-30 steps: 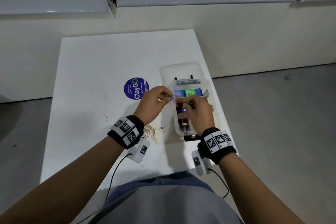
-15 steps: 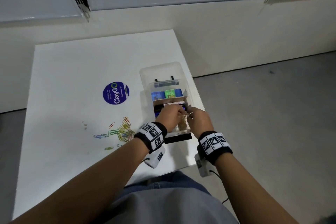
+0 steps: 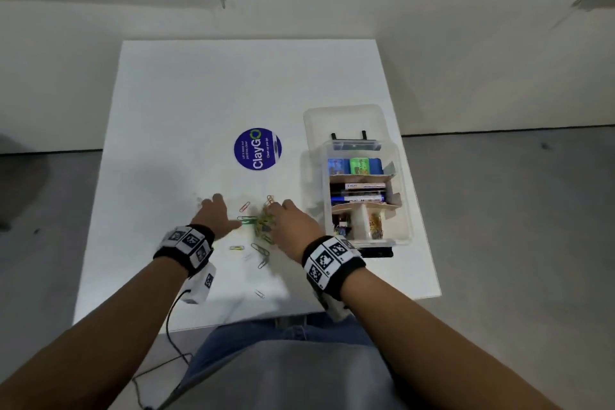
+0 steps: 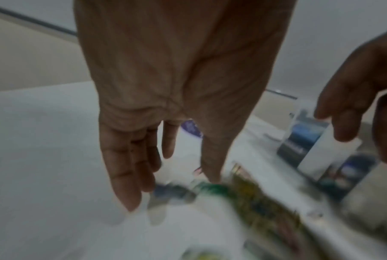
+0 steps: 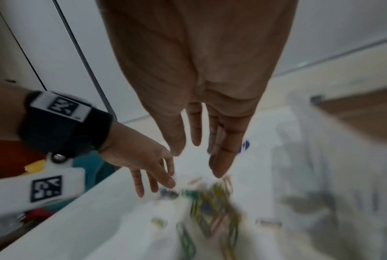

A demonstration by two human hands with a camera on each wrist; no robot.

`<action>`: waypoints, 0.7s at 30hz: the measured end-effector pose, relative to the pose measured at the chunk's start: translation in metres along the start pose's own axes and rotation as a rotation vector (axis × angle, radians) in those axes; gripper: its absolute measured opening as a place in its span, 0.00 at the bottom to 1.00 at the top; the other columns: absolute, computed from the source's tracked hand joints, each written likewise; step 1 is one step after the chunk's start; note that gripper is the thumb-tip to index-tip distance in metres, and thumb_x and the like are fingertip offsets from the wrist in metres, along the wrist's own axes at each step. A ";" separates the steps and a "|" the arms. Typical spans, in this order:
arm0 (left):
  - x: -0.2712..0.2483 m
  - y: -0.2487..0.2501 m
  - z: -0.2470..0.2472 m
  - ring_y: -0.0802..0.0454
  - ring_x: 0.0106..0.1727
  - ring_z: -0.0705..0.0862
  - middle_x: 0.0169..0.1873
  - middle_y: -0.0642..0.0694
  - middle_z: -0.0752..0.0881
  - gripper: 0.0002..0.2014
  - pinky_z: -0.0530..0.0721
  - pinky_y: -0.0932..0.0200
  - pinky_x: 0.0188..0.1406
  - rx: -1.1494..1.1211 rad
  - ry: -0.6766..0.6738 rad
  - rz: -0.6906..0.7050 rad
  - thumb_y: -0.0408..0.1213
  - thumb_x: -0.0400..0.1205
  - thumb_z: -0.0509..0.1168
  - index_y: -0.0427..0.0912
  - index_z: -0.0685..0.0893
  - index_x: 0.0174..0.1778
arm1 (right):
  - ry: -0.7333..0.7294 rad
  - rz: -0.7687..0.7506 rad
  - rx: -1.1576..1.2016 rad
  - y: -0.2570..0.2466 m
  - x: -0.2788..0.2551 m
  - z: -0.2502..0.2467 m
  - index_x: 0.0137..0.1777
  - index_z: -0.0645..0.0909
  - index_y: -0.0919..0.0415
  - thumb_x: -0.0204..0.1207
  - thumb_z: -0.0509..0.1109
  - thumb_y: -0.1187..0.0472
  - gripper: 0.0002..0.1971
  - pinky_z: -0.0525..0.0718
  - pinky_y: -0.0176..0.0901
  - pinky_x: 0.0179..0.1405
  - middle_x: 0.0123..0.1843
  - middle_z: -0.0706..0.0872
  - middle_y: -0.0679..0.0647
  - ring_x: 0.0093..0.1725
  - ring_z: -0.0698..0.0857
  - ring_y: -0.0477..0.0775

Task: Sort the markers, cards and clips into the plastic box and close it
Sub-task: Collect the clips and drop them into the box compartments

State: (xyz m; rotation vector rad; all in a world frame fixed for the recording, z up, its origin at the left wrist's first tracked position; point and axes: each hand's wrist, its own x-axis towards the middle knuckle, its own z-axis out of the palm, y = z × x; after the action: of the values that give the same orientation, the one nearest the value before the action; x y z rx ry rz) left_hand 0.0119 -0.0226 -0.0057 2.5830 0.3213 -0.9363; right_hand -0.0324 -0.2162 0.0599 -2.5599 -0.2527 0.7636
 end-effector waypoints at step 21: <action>0.009 -0.025 0.031 0.44 0.55 0.78 0.62 0.43 0.70 0.33 0.84 0.48 0.57 0.056 -0.003 0.495 0.40 0.71 0.79 0.43 0.70 0.69 | -0.054 0.258 -0.014 -0.002 0.070 0.075 0.72 0.66 0.59 0.70 0.77 0.54 0.33 0.82 0.57 0.55 0.67 0.71 0.61 0.64 0.78 0.65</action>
State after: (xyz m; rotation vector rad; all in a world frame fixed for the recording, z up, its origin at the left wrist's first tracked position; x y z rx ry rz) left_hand -0.0072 -0.0123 -0.0400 2.5266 -0.3383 -0.7700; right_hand -0.0160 -0.1659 -0.0282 -2.6181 0.0579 0.9269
